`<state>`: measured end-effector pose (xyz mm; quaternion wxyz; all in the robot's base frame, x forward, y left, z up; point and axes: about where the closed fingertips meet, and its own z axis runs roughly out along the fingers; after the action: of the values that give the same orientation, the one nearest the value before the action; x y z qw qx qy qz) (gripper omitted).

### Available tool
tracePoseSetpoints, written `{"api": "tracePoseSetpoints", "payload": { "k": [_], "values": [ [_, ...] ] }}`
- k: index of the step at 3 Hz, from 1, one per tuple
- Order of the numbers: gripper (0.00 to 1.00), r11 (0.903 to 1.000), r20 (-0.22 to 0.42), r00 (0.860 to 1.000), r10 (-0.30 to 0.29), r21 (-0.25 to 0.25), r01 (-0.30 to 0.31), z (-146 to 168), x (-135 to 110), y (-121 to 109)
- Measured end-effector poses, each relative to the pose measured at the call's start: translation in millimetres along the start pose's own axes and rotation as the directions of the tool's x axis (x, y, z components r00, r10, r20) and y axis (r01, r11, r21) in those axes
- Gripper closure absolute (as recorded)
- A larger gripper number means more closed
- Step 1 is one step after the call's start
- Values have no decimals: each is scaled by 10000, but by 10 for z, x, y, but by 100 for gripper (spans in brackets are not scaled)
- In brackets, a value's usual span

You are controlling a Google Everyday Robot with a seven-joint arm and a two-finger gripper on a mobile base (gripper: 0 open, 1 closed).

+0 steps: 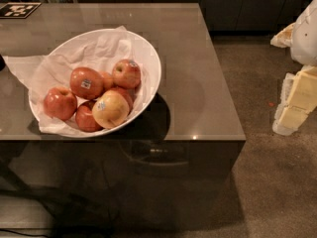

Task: Pick apple from white bowl

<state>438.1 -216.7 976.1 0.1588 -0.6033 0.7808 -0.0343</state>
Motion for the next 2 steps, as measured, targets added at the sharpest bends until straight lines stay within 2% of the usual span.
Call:
{"api": "tracePoseSetpoints", "payload": {
  "k": [2],
  "values": [
    [0,9999,39,9999,-131,66,131,-23,-74,-6]
  ]
}}
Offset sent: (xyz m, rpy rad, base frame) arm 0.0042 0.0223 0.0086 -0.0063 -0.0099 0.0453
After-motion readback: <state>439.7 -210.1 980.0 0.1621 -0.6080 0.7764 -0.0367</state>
